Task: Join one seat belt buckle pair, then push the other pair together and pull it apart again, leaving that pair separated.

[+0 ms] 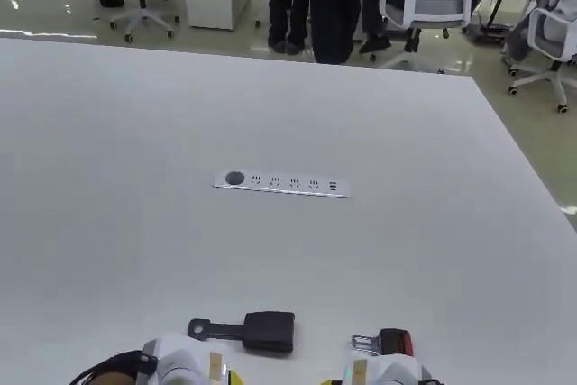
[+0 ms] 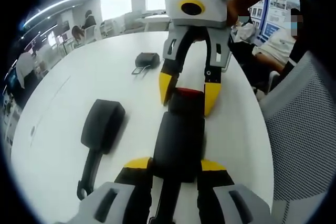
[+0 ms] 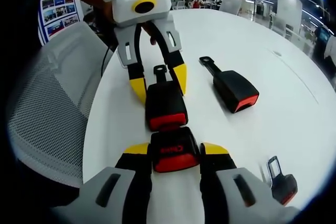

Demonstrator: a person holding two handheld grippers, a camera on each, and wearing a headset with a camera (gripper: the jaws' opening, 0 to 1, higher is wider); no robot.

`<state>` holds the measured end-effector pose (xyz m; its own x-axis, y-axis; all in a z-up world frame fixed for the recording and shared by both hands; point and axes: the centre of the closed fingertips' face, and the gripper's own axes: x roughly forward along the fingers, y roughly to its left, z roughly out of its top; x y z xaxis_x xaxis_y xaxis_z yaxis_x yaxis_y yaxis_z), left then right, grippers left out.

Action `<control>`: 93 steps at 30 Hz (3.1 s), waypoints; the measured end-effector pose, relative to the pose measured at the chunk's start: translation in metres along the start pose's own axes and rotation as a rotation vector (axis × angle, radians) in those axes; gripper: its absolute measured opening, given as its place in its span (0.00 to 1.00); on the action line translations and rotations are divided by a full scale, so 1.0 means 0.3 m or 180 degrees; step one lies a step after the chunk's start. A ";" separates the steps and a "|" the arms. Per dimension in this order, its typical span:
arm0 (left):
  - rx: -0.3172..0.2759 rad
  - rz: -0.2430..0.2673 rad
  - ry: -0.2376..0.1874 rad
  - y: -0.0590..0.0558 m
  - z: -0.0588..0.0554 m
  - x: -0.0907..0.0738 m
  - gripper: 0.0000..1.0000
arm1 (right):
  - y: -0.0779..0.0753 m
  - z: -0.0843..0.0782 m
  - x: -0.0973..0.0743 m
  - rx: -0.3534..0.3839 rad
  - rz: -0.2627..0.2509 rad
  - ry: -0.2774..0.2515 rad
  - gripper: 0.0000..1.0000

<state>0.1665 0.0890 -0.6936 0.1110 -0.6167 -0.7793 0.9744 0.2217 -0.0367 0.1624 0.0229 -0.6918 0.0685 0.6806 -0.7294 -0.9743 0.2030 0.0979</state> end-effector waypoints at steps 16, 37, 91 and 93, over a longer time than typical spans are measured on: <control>0.0005 -0.0184 -0.0265 -0.002 -0.003 -0.013 0.32 | 0.001 -0.002 0.001 -0.0056 0.0072 -0.0121 0.33; -0.0057 -0.0251 -0.0423 -0.014 0.003 -0.023 0.31 | 0.019 0.031 -0.010 0.0014 0.0051 -0.0283 0.32; -0.0359 0.0263 -0.0295 0.060 0.090 -0.115 0.78 | -0.054 0.048 -0.079 0.0220 -0.0442 -0.0416 0.74; -0.0343 0.0291 -0.0315 0.064 0.110 -0.126 0.78 | -0.066 0.053 -0.096 0.0233 -0.0488 -0.0462 0.74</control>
<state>0.1876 0.0918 -0.6442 0.2222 -0.6604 -0.7173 0.9333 0.3569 -0.0394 0.1830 0.0106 -0.6620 0.2499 0.7310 -0.6350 -0.9323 0.3588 0.0461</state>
